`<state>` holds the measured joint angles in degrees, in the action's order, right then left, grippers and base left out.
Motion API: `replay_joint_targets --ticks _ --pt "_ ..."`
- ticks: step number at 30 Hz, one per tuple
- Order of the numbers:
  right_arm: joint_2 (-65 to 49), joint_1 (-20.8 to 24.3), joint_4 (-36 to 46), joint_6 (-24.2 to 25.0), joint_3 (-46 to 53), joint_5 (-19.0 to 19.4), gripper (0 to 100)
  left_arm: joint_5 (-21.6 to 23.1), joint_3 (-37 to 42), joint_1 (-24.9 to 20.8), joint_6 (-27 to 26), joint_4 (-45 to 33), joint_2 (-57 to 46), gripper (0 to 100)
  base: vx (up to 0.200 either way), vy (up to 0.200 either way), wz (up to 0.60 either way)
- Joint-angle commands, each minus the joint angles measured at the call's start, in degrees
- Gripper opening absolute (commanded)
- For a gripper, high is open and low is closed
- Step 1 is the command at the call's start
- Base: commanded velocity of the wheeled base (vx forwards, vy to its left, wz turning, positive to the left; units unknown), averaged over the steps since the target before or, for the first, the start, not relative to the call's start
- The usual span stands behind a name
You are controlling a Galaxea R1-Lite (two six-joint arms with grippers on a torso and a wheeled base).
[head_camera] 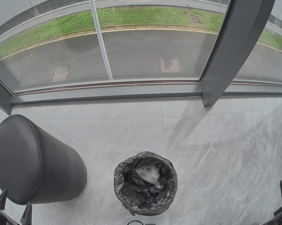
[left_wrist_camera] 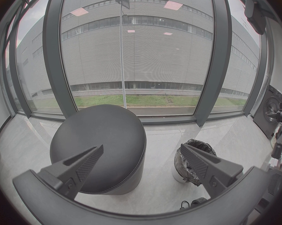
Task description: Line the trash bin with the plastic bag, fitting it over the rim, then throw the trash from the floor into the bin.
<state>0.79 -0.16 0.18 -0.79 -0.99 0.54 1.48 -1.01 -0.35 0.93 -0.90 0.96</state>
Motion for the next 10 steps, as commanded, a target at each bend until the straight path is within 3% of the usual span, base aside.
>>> replay_joint_targets --ticks 1,10 --pt "-0.6 0.0 0.0 0.0 1.0 0.0 0 0.0 0.7 0.0 0.0 0.0 -0.9 100 0.000 0.000 0.00" --pt "-0.6 0.0 0.0 0.1 1.0 0.0 0 0.0 0.7 0.0 0.0 0.0 -0.9 100 0.000 0.000 0.00"
